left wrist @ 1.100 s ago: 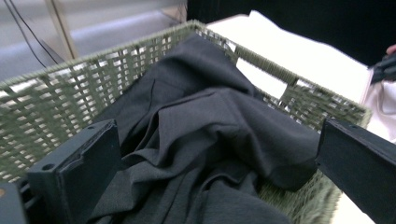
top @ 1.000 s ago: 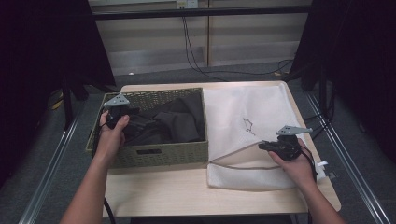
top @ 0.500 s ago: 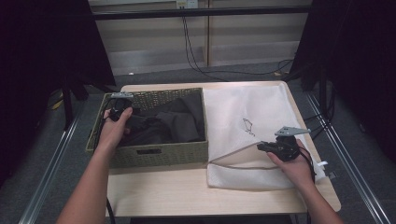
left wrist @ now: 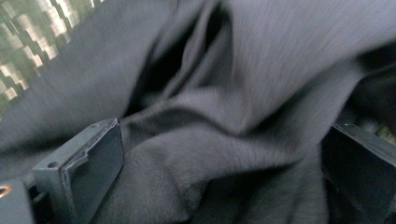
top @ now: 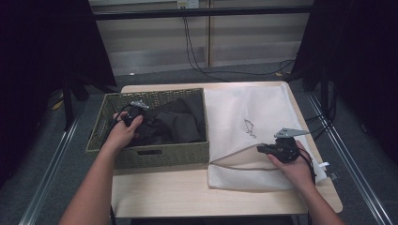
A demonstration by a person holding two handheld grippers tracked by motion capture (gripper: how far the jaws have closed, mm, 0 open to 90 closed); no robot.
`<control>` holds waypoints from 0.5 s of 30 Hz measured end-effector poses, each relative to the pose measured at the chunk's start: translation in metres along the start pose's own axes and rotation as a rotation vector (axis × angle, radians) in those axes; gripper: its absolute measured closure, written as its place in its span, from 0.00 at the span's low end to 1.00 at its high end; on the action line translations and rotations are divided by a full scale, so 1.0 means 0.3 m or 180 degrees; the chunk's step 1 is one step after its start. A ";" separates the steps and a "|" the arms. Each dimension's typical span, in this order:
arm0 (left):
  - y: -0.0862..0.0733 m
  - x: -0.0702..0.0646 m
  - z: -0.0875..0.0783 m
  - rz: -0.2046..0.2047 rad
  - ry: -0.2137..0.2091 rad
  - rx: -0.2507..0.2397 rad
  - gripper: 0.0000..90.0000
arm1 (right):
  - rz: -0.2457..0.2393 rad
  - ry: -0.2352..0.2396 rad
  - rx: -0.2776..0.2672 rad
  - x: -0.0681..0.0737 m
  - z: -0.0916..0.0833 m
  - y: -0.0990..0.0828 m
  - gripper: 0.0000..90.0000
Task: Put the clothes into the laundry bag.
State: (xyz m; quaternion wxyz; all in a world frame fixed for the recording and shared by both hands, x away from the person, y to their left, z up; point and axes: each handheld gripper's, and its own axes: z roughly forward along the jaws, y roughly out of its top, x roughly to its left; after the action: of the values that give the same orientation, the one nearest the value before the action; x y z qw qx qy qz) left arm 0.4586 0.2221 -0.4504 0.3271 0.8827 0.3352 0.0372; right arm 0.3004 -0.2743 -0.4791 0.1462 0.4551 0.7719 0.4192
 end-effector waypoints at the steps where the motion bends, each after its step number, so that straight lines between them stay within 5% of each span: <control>1: 0.000 0.004 0.003 0.0086 0.0003 0.0118 0.00 | -0.0010 0.0003 0.0004 -0.001 0.001 -0.001 0.94; 5: -0.003 0.009 0.029 -0.0028 -0.0066 0.0194 0.00 | -0.0016 0.0003 0.0029 0.000 0.006 -0.003 0.94; 8: -0.018 0.028 0.062 -0.0348 -0.0231 0.0252 0.00 | -0.0024 0.0002 0.0046 0.001 0.008 -0.005 0.94; 10: -0.013 0.033 0.077 -0.0542 -0.0210 0.0271 0.00 | -0.0029 0.0005 0.0050 0.002 0.010 -0.007 0.94; 12: 0.000 0.006 0.093 -0.0436 -0.0092 0.0383 0.00 | -0.0038 0.0011 0.0061 0.000 0.011 -0.009 0.94; 15: 0.003 0.008 0.092 -0.0444 -0.0110 0.0392 0.00 | -0.0043 0.0019 0.0061 -0.001 0.014 -0.009 0.94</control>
State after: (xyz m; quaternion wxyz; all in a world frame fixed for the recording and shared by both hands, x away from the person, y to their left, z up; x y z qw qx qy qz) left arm 0.4690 0.2078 -0.4719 0.2798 0.8762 0.3919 -0.0216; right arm 0.3014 -0.2730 -0.4838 0.1423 0.4500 0.7793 0.4121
